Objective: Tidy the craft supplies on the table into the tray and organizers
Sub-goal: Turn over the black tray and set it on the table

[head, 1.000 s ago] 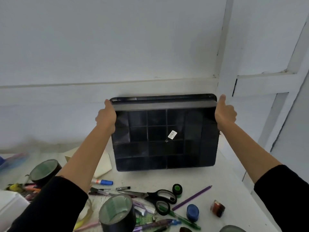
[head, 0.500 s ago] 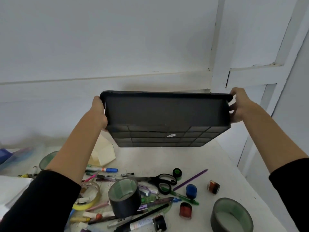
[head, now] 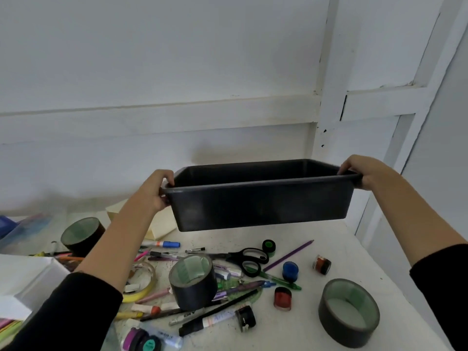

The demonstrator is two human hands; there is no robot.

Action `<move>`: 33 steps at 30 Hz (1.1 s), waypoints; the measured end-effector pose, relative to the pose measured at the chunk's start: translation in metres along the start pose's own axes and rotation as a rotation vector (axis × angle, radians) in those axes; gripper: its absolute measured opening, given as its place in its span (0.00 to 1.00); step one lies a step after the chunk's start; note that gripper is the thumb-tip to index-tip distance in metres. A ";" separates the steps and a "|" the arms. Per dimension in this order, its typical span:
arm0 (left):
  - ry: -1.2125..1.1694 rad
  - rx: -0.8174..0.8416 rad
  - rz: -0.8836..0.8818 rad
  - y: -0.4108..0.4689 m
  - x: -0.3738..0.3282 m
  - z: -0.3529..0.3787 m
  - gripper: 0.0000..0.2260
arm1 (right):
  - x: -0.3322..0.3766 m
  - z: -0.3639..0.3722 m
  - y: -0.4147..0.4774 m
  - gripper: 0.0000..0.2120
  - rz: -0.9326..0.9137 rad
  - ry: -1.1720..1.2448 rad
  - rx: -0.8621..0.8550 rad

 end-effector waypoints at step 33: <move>0.180 -0.134 0.052 0.075 0.091 -0.016 0.09 | -0.070 0.066 0.066 0.08 -0.076 -0.207 -0.172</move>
Point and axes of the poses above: each hand's wrist, its own y-axis towards the middle knuckle, its own z-axis out of the palm, x = y × z, the point moved 4 cm from there along y, towards the middle knuckle, and after that the axes turned 12 degrees about -y, right-handed, at the moved point
